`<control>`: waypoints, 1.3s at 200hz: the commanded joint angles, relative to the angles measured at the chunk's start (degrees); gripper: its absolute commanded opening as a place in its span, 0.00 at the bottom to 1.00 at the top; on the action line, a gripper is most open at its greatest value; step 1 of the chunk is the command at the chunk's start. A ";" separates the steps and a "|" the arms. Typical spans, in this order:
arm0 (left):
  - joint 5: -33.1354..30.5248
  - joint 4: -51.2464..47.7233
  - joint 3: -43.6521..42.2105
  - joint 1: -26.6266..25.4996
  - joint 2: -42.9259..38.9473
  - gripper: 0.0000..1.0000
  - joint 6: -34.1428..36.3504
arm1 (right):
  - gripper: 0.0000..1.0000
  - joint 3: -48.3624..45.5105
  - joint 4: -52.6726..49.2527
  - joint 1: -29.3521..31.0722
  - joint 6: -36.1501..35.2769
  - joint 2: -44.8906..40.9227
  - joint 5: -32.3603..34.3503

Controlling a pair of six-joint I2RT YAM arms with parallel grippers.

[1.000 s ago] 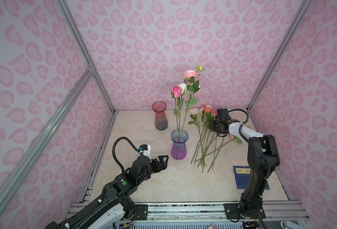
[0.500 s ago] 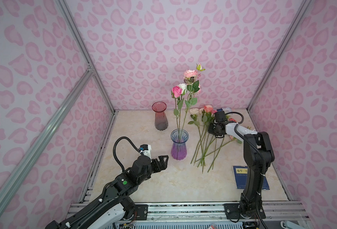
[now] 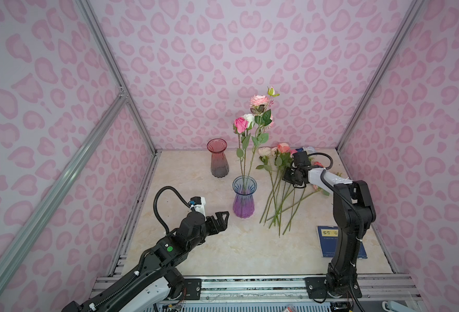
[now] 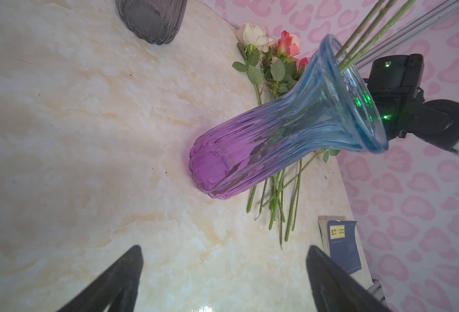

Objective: Arrange the flowers into the vase
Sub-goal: 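Close the right gripper on the pink rose stem and lift it upright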

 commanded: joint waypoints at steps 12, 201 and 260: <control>-0.56 0.28 0.82 0.22 0.20 0.95 0.44 | 0.00 -2.62 2.99 0.07 -0.38 -4.41 2.46; -5.28 -4.55 4.60 0.24 -7.29 0.95 2.73 | 0.00 -6.26 13.54 9.65 -6.33 -38.02 13.18; -13.99 -6.58 4.68 0.29 -18.76 0.95 3.25 | 0.00 -4.60 15.58 19.34 -12.91 -46.57 20.36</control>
